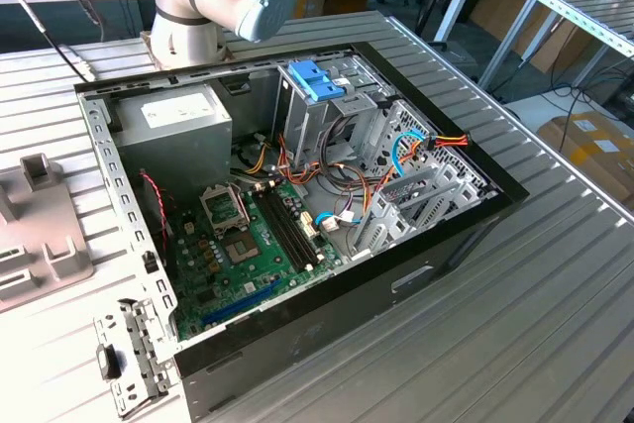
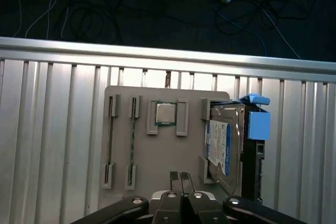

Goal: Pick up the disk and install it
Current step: 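Pick up the disk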

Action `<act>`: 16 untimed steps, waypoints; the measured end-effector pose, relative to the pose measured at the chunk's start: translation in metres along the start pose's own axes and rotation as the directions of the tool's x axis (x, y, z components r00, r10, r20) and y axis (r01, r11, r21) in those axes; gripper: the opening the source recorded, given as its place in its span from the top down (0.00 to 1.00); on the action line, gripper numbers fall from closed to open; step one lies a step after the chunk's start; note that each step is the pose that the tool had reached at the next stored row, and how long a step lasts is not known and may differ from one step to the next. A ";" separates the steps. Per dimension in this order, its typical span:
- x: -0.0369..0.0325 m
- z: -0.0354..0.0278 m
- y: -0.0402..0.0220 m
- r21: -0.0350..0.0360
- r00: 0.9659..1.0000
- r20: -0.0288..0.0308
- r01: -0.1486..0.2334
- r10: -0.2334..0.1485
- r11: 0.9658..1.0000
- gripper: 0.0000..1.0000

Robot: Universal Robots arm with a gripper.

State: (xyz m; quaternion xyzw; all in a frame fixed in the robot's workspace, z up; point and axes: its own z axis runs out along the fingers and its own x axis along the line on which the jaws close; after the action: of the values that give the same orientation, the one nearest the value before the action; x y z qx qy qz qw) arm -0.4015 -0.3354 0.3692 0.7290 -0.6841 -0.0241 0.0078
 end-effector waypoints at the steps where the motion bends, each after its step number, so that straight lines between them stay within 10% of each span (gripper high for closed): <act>1: 0.0000 0.0000 0.0000 0.000 1.000 0.000 0.000 0.000 1.000 0.89; 5: 0.0000 0.0000 0.0000 0.000 1.000 0.000 0.000 0.000 1.000 0.89; 12: 0.0000 0.0000 0.0000 0.000 1.000 0.000 0.000 0.000 1.000 0.46; 16: 0.0000 0.0001 0.0000 0.000 1.000 0.000 0.000 0.000 1.000 0.46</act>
State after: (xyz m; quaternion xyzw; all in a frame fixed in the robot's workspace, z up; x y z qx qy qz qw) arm -0.4015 -0.3354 0.3691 0.7291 -0.6839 -0.0241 0.0078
